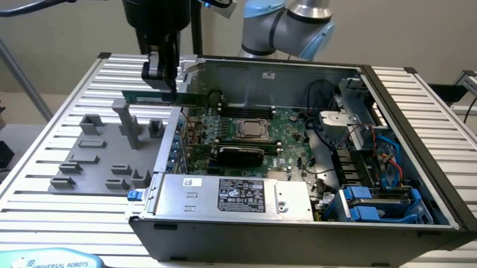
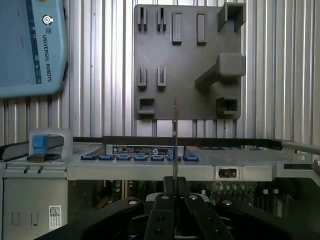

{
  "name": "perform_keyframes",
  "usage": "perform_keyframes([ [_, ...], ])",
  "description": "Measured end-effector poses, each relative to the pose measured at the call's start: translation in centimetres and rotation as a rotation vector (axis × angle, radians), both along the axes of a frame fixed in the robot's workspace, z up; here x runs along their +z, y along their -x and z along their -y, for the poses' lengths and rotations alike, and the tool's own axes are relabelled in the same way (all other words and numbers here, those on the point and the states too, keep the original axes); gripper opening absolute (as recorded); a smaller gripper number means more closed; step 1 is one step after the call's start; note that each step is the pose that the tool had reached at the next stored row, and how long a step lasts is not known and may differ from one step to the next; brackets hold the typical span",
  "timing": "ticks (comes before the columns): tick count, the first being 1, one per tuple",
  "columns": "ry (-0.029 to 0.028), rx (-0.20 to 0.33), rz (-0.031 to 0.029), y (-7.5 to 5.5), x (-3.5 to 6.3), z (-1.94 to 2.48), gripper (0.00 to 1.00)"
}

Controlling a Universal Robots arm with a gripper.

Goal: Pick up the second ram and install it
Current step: 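Pick up the second ram and move it above second insertion slot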

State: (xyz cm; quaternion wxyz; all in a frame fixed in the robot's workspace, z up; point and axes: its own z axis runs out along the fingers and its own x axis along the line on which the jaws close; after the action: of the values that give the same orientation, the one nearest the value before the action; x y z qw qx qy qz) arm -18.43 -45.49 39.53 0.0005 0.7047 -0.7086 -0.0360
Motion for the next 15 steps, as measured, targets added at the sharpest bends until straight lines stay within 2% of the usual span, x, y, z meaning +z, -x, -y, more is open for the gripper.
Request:
perform_keyframes([
  [5,-0.0042,0.000,0.0021,-2.3,0.01,0.00,0.13],
  [10,-0.0158,0.000,0.0040,-4.6,0.01,0.00,0.13],
  [15,-0.0240,0.000,0.0056,-6.9,0.00,0.00,0.13],
])
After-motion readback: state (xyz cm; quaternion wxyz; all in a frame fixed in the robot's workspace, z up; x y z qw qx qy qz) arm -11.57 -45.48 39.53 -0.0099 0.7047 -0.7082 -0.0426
